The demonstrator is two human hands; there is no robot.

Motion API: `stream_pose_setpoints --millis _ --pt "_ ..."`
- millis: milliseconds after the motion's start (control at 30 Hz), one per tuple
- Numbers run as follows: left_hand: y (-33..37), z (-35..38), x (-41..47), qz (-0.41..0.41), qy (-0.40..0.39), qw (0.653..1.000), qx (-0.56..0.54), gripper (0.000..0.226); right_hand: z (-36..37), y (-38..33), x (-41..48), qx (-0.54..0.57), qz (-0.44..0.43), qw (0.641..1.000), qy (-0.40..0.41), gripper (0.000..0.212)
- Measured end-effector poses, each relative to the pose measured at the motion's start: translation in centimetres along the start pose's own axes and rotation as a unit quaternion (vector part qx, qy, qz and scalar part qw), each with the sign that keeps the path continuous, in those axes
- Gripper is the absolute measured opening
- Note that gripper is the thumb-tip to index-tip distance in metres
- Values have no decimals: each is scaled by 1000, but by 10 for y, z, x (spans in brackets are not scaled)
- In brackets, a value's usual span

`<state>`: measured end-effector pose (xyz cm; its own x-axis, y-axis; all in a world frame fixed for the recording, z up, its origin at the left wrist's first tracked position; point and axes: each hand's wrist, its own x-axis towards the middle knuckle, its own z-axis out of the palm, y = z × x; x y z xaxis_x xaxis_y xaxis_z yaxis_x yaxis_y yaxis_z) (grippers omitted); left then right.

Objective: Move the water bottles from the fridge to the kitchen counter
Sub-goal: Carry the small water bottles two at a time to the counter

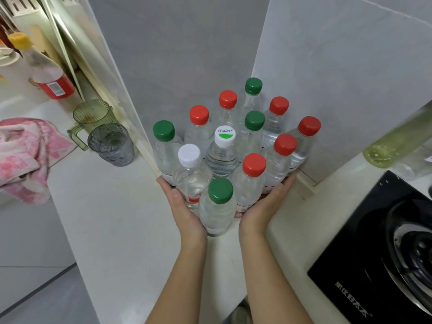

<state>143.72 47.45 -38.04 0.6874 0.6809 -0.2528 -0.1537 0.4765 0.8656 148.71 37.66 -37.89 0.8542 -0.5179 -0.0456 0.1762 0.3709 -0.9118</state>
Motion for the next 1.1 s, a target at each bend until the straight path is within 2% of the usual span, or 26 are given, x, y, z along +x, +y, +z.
stream_pose_setpoints --millis 67,233,300,400,533,633,700,767,833,900,967,1000,1033,1100 --pt "0 0 1 -5 -3 1000 -5 124 3 0 -1 15 2 1000 -10 62" --pt "-1 2 3 -20 7 1000 -1 126 7 1 1 55 55 997 -18 89" --pt "-1 3 3 -25 19 1000 2 127 9 0 3 65 70 995 -17 92" --pt "-2 3 3 -23 19 1000 -5 123 9 0 3 60 70 996 -11 89" --pt "1 3 2 -36 20 999 8 128 8 -1 4 32 56 998 -6 84" --pt "4 1 -2 -40 13 999 31 127 3 -3 2 5 44 999 -4 65" --pt "9 -1 -5 -31 13 997 71 109 -3 -10 2 -23 45 999 -10 55" --pt "18 -4 -10 -9 38 988 151 75 -10 -23 4 -67 45 996 -29 53" --pt "34 -9 -18 25 65 971 227 59 -16 -45 9 -116 44 990 -65 57" --pt "62 -12 -27 139 45 941 304 58 -18 -77 20 -170 5 978 -124 65" --pt "96 -1 -37 263 -32 880 394 62 -10 -111 33 -247 -102 939 -216 67" --pt "111 10 -41 302 -71 836 453 63 -1 -124 41 -309 -171 898 -262 65" --pt "123 23 -43 321 -102 784 522 64 11 -135 48 -381 -235 841 -303 62" --pt "135 50 -44 307 -145 667 663 66 40 -148 61 -527 -292 701 -380 59"
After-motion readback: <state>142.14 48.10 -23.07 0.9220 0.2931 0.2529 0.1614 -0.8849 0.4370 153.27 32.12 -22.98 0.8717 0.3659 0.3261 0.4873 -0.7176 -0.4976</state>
